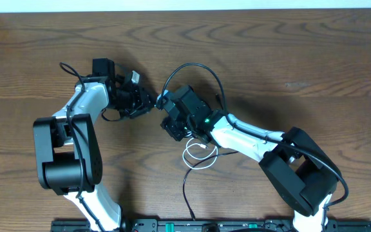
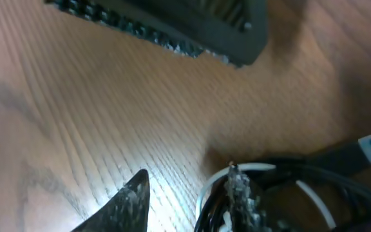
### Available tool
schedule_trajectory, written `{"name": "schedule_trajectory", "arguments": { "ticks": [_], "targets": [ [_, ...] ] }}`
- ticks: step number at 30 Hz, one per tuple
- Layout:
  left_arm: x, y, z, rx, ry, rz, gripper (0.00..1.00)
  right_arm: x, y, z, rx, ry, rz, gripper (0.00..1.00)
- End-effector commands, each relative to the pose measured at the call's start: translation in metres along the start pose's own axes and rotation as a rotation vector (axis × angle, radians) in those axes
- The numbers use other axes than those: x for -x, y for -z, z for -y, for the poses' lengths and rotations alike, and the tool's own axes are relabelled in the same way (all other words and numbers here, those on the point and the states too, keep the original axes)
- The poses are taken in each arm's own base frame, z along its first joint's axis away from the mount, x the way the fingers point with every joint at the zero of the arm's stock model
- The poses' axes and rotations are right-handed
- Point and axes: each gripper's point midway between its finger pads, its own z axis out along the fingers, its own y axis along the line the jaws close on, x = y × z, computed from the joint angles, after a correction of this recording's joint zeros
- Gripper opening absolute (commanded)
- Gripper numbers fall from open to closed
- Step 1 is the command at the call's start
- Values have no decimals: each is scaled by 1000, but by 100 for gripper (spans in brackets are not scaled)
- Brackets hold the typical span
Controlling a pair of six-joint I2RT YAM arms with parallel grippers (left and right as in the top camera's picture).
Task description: Untangle cables
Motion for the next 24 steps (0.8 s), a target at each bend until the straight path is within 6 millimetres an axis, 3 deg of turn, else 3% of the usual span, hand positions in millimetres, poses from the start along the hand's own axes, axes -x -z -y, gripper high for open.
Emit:
{"name": "schedule_trajectory", "arguments": {
  "ticks": [1, 10, 14, 22, 24],
  "targets": [
    [-1, 2, 15, -21, -42, 0, 42, -7, 0, 14, -23, -105, -20, 37],
    [-40, -25, 23, 117, -102, -114, 36, -13, 16, 35, 47, -225, -54, 37],
    [-53, -37, 33, 150, -130, -146, 22, -23, 22, 53, 21, -273, -88, 39],
    [-51, -42, 11, 387, -124, -81, 21, -41, 31, 74, -10, -314, -146, 39],
    [-49, -41, 8, 411, -112, -68, 15, -41, 31, 76, -13, -320, -143, 37]
  ]
}}
